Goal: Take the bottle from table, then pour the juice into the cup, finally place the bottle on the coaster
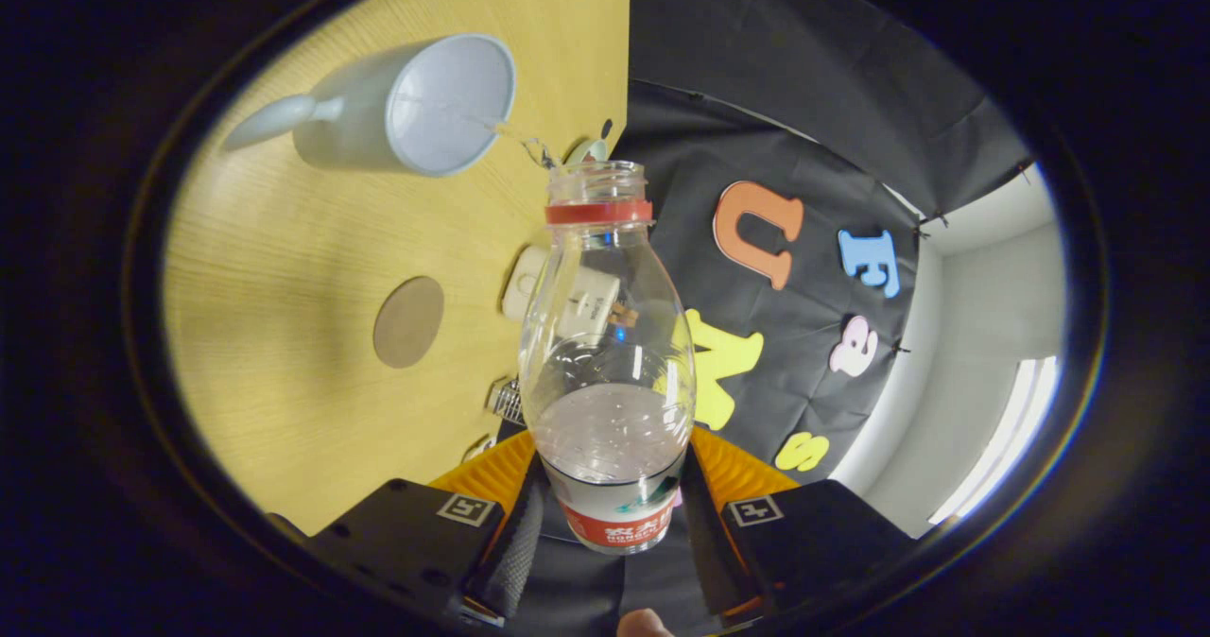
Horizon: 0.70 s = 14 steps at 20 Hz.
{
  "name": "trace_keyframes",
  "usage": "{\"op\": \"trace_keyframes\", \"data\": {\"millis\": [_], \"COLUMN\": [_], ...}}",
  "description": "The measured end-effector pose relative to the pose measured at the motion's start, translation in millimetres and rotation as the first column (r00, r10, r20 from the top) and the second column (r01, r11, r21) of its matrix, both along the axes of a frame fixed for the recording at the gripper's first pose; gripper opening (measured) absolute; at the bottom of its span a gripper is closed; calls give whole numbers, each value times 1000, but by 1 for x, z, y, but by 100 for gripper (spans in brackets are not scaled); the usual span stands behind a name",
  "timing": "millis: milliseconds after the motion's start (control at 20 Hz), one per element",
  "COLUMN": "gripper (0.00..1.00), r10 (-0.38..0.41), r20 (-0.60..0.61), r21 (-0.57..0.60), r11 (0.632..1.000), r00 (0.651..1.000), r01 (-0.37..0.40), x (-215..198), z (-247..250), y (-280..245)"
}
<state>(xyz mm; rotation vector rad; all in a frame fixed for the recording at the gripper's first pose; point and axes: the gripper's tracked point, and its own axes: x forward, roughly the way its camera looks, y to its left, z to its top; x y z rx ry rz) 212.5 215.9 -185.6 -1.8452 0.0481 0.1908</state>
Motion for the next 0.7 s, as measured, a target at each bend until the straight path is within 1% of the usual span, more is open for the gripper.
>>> {"op": "trace_keyframes", "data": {"millis": [500,700], "gripper": [75,75], "r10": [24,27], "r20": [16,8], "r21": [-48,-68], "r11": [999,997], "r00": [1000,1000], "r01": [-23,-27], "x": [2,4], "z": [15,13], "y": [9,10]}}
